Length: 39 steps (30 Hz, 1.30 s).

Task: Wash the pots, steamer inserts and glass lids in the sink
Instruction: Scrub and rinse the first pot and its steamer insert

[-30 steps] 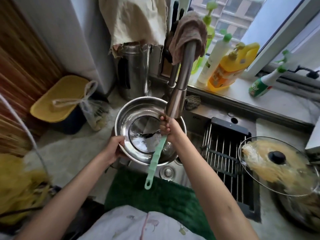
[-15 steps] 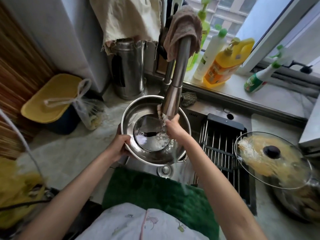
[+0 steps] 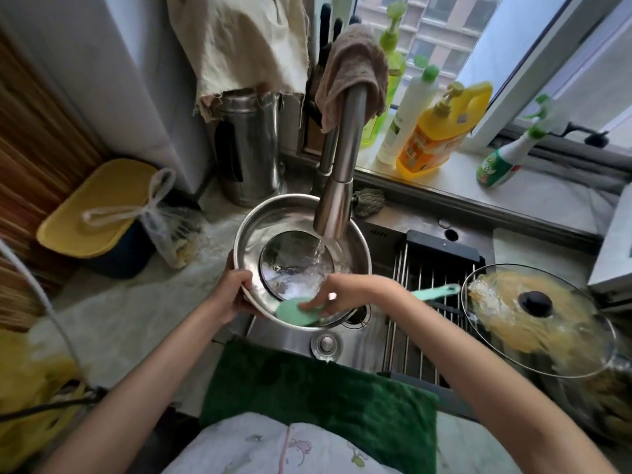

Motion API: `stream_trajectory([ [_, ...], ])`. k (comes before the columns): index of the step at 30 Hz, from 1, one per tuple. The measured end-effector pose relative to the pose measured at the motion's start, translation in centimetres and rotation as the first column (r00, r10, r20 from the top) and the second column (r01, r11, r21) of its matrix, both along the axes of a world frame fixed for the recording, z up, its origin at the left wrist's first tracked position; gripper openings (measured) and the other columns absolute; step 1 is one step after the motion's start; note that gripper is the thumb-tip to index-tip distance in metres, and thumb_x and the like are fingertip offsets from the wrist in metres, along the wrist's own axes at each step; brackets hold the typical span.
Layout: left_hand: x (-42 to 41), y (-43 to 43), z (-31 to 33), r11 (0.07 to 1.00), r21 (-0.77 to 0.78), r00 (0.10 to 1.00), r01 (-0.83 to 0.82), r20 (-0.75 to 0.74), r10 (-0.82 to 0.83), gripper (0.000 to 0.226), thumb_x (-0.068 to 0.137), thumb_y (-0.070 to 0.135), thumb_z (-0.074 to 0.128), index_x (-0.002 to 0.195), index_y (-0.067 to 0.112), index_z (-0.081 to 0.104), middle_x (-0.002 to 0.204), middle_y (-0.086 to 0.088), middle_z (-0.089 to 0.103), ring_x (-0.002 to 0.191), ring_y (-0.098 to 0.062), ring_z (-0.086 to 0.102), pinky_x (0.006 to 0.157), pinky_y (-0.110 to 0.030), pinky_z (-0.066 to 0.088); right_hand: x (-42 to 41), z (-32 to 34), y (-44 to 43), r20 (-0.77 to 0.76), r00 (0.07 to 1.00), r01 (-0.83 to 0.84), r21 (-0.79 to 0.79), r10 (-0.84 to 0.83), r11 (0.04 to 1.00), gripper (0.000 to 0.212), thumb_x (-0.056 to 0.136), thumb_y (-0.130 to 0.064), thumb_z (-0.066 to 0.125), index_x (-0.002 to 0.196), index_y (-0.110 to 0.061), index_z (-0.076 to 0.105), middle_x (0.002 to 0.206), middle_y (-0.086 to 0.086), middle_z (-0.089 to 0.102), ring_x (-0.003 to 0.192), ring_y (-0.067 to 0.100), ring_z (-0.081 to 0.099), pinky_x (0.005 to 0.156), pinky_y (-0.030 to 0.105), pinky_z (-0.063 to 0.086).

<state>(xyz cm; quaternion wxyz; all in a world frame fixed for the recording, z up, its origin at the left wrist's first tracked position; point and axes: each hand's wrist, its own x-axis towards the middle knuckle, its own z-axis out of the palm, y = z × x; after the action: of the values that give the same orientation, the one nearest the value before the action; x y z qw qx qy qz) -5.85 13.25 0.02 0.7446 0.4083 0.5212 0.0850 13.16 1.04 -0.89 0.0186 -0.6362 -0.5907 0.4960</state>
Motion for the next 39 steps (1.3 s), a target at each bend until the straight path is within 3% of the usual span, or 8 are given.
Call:
stream_trajectory([
  [7,0.4,0.3,-0.2,0.979,0.166,0.991,0.117,0.052,-0.127,0.088,0.047,0.004,0.042,0.128,0.037,0.038,0.102,-0.011,0.059,0.056,-0.022,0.067,0.040,-0.032,0.048,3.7,2.8,0.4,0.859,0.502,-0.003,0.117,-0.100,0.993,0.034,0.098,-0.020,0.047,0.130,-0.019,0.057,0.112,0.006,0.059,0.097,0.027,0.064,0.066,0.032,0.042],
  [15,1.8,-0.2,0.6,0.971,0.235,0.996,0.042,0.066,-0.059,0.081,0.065,-0.007,0.041,0.130,0.042,0.034,0.107,0.000,0.055,0.083,-0.032,0.062,0.045,-0.036,0.052,1.5,-0.6,-0.9,0.723,0.631,0.281,0.125,-0.281,0.952,0.031,0.095,-0.022,0.047,0.123,-0.014,0.059,0.117,0.010,0.061,0.104,0.031,0.062,0.079,0.034,0.049],
  [19,3.1,-0.9,-0.2,0.948,0.319,0.999,-0.023,0.043,0.010,0.080,0.068,-0.019,0.037,0.131,0.030,0.034,0.101,0.000,0.053,0.088,-0.023,0.053,0.056,-0.029,0.046,-2.1,-0.4,-0.9,0.201,0.942,0.296,-0.115,-0.270,0.948,0.032,0.093,-0.029,0.053,0.122,-0.024,0.064,0.091,0.003,0.071,0.069,0.017,0.059,0.058,0.024,0.044],
  [23,3.3,-1.0,-0.4,0.965,0.258,0.999,-0.040,0.033,0.033,0.076,0.068,-0.018,0.033,0.131,0.023,0.035,0.090,-0.006,0.052,0.062,-0.021,0.053,0.045,-0.025,0.043,-2.5,-1.0,-1.0,-0.209,0.816,0.494,-0.232,-0.539,0.838,0.036,0.093,-0.020,0.057,0.128,-0.032,0.058,0.065,-0.008,0.052,0.047,0.005,0.038,0.040,0.016,0.035],
  [28,2.4,-0.4,0.7,0.975,0.223,1.000,0.027,-0.002,-0.027,0.082,0.068,-0.015,0.035,0.133,0.035,0.034,0.094,-0.002,0.054,0.065,-0.024,0.056,0.039,-0.029,0.048,2.7,-1.0,-0.4,0.242,0.940,0.305,-0.271,-0.242,0.913,0.034,0.090,-0.029,0.063,0.124,-0.029,0.063,0.080,-0.001,0.055,0.053,0.010,0.042,0.043,0.018,0.038],
  [31,2.0,-0.3,1.1,0.963,0.219,0.988,0.157,-0.034,-0.153,0.086,0.066,-0.016,0.035,0.133,0.038,0.036,0.089,-0.009,0.054,0.062,-0.028,0.054,0.040,-0.031,0.048,5.1,-1.2,0.6,0.636,0.712,0.315,0.087,-0.296,0.945,0.035,0.090,-0.044,0.059,0.119,-0.024,0.065,0.105,0.003,0.065,0.083,0.021,0.063,0.070,0.031,0.053],
  [35,2.6,-0.8,1.3,0.938,0.178,0.953,0.296,-0.121,-0.278,0.092,0.066,-0.017,0.034,0.133,0.046,0.031,0.095,-0.015,0.048,0.061,-0.030,0.052,0.040,-0.036,0.050,5.7,-2.1,2.3,0.639,0.636,-0.155,0.655,-0.432,0.739,0.029,0.079,-0.009,0.072,0.108,-0.012,0.070,0.091,0.016,0.061,0.057,0.029,0.064,0.044,0.035,0.049],
  [39,2.9,-0.5,1.3,0.934,0.181,0.946,0.309,-0.162,-0.282,0.093,0.067,-0.015,0.034,0.134,0.049,0.028,0.103,-0.014,0.049,0.080,-0.035,0.056,0.041,-0.038,0.051,5.0,-3.4,1.4,0.690,0.603,-0.101,0.563,-0.399,0.820,0.039,0.084,-0.011,0.067,0.122,-0.022,0.063,0.103,0.012,0.061,0.063,0.027,0.066,0.050,0.034,0.050],
])
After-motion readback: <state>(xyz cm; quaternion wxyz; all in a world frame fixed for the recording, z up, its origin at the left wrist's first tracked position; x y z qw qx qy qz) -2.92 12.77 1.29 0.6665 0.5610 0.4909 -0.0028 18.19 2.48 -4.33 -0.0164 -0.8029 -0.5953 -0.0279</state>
